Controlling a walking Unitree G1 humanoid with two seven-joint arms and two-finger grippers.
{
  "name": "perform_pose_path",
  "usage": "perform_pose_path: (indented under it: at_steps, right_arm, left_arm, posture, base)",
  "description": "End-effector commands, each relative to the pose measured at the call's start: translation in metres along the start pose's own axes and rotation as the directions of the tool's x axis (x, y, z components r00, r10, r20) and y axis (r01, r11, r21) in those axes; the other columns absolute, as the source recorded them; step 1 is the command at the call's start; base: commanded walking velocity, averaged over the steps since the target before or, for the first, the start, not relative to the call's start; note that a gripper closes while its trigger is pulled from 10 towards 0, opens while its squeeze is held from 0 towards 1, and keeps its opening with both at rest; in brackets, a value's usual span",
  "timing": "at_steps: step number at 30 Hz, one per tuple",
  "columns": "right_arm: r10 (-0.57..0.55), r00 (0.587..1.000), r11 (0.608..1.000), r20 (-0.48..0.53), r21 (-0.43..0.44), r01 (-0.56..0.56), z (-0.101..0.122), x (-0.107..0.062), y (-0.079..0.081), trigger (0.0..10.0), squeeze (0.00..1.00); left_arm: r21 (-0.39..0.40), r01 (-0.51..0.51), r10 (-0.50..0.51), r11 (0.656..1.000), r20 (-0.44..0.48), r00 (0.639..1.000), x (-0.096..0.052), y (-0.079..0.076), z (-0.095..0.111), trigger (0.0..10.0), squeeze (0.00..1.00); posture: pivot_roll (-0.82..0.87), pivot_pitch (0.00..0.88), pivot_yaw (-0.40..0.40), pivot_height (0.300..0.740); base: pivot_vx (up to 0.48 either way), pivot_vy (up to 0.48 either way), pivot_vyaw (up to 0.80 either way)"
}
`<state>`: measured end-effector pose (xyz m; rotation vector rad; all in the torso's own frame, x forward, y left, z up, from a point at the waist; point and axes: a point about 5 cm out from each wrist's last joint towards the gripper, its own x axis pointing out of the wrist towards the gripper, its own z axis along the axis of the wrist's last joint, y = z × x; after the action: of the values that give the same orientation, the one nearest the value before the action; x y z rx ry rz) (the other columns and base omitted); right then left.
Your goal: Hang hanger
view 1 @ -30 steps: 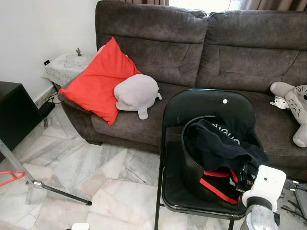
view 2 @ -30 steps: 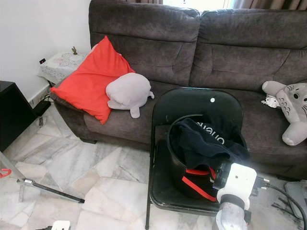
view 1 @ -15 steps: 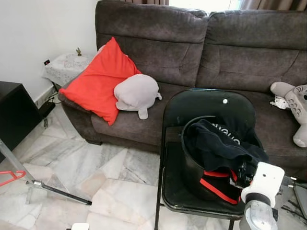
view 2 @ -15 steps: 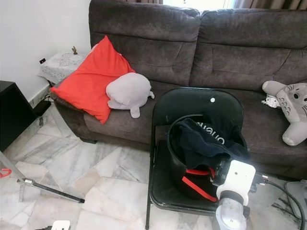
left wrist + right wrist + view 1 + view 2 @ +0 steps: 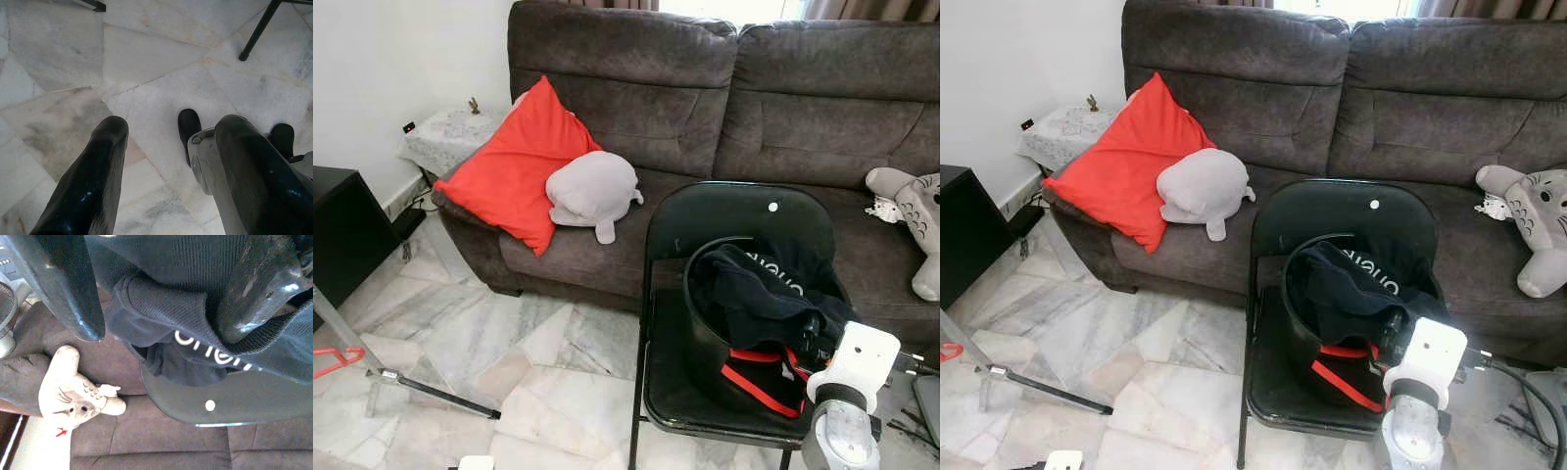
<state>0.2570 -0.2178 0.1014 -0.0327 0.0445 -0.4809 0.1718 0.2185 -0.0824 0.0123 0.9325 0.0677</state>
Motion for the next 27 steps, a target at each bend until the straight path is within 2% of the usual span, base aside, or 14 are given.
perform_pose_path:
  at_steps: [1, 8, 17, 27]
  right_arm:
    - [-0.019, 0.999, 1.000, 0.030, 0.023, 0.018, 0.005, 0.003, -0.001, 10.0, 0.00]
    - [-0.028, 0.998, 0.999, 0.051, 0.031, 0.026, 0.009, 0.005, -0.002, 10.0, 0.00]
    - [0.003, 0.998, 0.999, -0.067, 0.040, 0.000, -0.007, 0.004, 0.005, 10.0, 0.00]
    - [-0.041, 0.994, 0.998, -0.099, 0.049, 0.046, -0.012, 0.001, -0.001, 10.0, 0.00]
  left_arm:
    - [0.014, -0.003, 0.004, 1.000, -0.027, 1.000, -0.001, 0.004, -0.006, 10.0, 0.00]
    - [0.012, -0.003, 0.003, 1.000, -0.027, 1.000, -0.001, 0.004, -0.005, 10.0, 0.00]
    - [0.014, -0.002, 0.002, 1.000, -0.027, 1.000, -0.001, 0.004, -0.005, 10.0, 0.00]
    - [0.014, -0.002, 0.003, 1.000, -0.026, 1.000, -0.001, 0.004, -0.005, 10.0, 0.00]
  posture:
    - [-0.09, 0.053, 0.063, 0.740]
    - [-0.08, 0.054, 0.064, 0.740]
    - [-0.08, 0.054, 0.066, 0.740]
    - [-0.08, 0.054, 0.068, 0.740]
  base:
    - [0.000, 0.000, 0.00]
    - [0.000, 0.000, 0.00]
    - [0.000, 0.000, 0.00]
    - [0.000, 0.000, 0.00]
